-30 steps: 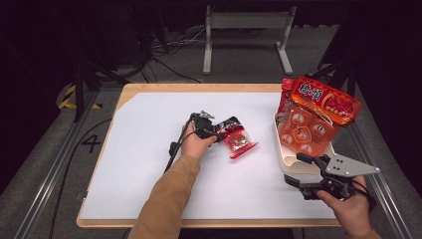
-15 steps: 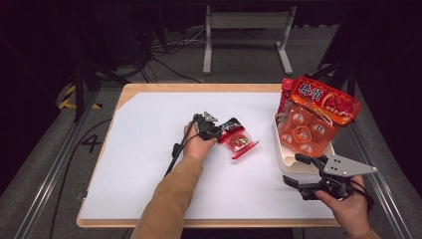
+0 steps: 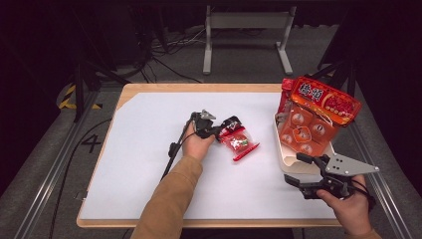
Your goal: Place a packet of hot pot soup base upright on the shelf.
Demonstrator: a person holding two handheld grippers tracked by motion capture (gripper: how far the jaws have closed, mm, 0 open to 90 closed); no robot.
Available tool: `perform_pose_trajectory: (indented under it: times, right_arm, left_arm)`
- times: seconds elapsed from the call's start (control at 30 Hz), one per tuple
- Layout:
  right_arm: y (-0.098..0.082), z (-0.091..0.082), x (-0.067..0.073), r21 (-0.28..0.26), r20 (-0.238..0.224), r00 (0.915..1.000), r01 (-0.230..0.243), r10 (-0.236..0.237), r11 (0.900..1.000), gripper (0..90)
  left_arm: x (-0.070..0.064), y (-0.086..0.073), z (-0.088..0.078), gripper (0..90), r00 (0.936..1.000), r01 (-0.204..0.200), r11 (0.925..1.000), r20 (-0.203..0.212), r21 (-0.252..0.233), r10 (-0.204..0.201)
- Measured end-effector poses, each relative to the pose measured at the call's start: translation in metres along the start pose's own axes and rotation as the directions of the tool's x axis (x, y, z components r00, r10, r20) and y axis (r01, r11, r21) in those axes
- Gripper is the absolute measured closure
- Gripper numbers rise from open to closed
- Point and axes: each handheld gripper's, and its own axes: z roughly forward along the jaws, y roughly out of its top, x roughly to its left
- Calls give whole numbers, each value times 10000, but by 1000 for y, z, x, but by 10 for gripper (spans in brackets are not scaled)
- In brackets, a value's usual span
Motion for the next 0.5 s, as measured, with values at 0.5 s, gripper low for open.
perform_pose_trajectory:
  times: [0.5]
  right_arm:
    - [3, -3, -2, -107, 74, 10000, -28, 29, 9999, 226]
  left_arm:
    - [-47, 32, -50, 886, 9818, -1426, 9745, 999, -1730, 1614]
